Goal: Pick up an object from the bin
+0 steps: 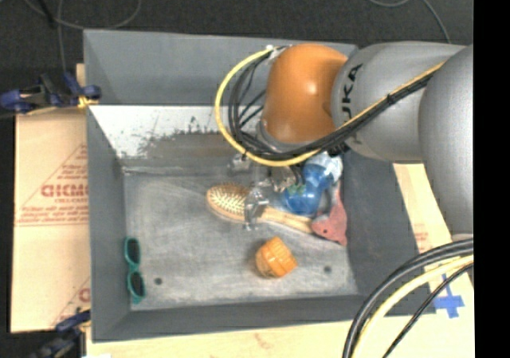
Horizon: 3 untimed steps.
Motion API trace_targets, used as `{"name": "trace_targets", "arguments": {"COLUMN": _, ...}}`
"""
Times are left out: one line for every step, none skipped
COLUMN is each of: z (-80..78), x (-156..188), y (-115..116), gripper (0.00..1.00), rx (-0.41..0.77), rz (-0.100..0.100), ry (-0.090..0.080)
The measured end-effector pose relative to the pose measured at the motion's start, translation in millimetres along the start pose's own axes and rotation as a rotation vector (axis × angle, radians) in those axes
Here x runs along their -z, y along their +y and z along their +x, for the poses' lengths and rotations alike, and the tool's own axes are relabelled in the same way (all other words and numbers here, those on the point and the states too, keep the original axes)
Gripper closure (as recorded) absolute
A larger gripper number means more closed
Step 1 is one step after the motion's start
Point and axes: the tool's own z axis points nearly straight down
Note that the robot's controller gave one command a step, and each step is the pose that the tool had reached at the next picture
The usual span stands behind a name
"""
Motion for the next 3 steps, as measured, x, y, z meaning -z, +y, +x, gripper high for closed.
{"name": "trace_targets", "arguments": {"z": -4.1, "x": -3.1, "y": -1.4, "gripper": 0.0, "rx": -0.004, "rz": 0.0, "ry": -0.005}}
{"name": "trace_targets", "arguments": {"z": 13.5, "x": 4.7, "y": -40.2, "gripper": 0.0, "rx": 0.057, "rz": -0.001, "ry": 0.015}}
{"name": "trace_targets", "arguments": {"z": -19.2, "x": -54.3, "y": -38.5, "gripper": 1.0, "rx": -0.195, "rz": -0.001, "ry": 0.004}}
